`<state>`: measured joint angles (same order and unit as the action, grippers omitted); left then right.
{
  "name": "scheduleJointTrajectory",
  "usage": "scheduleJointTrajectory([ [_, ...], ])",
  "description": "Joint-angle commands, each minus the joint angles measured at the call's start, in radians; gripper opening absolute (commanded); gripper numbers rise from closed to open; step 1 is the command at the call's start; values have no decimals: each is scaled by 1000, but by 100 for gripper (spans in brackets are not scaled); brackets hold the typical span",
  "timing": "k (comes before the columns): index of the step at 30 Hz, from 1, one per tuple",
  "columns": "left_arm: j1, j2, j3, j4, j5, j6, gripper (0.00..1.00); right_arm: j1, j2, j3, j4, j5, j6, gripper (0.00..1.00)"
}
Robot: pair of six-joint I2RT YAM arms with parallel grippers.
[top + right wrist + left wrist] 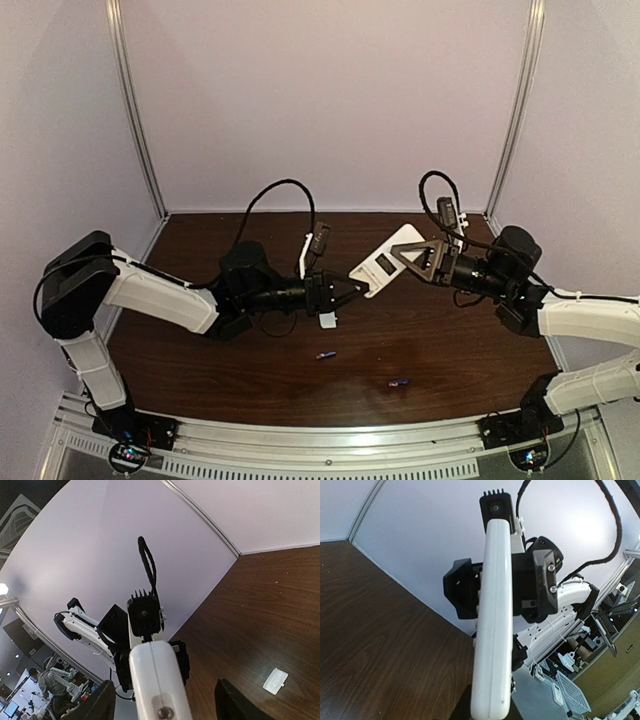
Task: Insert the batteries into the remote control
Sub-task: Pass from the right arm to the left, then pass from the left arm to the right
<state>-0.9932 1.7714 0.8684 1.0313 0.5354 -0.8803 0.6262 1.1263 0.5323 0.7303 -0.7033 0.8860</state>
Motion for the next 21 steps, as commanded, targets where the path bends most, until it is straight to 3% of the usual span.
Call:
scheduleJointTrajectory([
  [1,18,-91,27,-236,164,166,0,-27,-89,24,-272,-59,-134,75],
  [4,18,-126,85,-514,231,305,0,-37,-136,46,-443,-96,-238,78],
  [9,21,-118,206,-857,327,512,0,-36,-158,69,-557,-240,-331,72],
  [14,25,-73,294,-1014,394,601,0,-23,-157,96,-642,-340,-384,62],
  [21,40,-52,371,-1199,405,675,0,34,-144,119,-756,-323,-431,40],
])
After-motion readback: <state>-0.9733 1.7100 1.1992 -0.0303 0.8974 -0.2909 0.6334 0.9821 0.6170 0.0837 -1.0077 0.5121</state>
